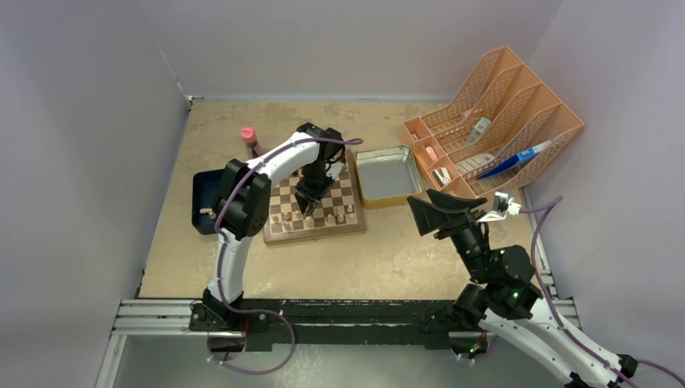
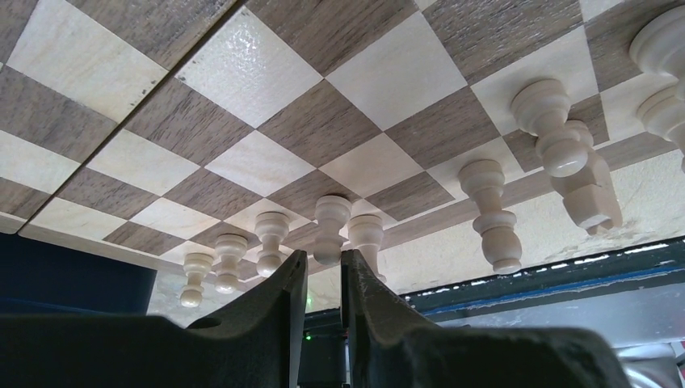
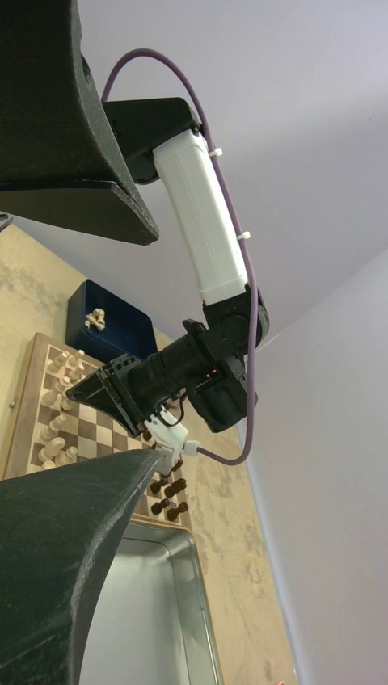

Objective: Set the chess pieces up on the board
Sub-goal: Place the chess piece on the chessboard.

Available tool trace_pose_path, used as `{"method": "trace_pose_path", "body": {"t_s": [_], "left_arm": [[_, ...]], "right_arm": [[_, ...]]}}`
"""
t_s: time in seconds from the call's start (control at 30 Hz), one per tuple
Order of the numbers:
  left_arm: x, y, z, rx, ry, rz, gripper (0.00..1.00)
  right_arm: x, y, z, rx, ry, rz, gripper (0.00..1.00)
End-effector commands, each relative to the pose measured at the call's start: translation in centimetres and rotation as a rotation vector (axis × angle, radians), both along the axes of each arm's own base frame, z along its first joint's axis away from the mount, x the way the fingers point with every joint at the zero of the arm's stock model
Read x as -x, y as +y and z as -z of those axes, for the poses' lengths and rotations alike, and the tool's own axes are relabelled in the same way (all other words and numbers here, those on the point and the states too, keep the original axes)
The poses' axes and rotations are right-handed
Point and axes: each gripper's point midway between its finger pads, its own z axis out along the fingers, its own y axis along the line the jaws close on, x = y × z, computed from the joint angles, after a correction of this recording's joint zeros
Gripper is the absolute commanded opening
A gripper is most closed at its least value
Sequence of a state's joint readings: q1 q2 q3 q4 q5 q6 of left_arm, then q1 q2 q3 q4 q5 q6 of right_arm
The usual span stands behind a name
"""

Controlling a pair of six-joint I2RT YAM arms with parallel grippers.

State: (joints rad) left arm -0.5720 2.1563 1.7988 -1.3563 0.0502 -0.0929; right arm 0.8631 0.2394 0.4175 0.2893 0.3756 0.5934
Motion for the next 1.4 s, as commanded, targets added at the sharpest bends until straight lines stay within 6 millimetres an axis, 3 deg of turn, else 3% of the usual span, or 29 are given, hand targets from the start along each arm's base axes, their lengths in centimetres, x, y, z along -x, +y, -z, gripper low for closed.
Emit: {"method": "trace_pose_path", "body": {"t_s": [0.0, 0.43, 0.9, 1.37], "left_arm": [[-0.5, 0.0, -0.9, -0.012, -0.03, 0.013, 0.2], [-0.3, -1.2, -1.0, 0.042, -0.038, 0.036, 0.13], [-0.6, 0.5, -1.1, -0.058, -0.075, 0.023, 0.08], [-1.0, 0.6, -0.9, -0.068, -0.09, 0.024, 0.09]], "right_arm": [[0.5, -0.8, -2.1, -0.052, -0.055, 0.007, 0.99], [0.3, -0.6, -1.9, -0.049, -0.053, 0.008, 0.99], [0.3, -0.5, -2.0, -0.047, -0.056, 0.008, 0.99], [0.3, -0.5, -2.0, -0.048, -0.056, 0.008, 0.99]]}}
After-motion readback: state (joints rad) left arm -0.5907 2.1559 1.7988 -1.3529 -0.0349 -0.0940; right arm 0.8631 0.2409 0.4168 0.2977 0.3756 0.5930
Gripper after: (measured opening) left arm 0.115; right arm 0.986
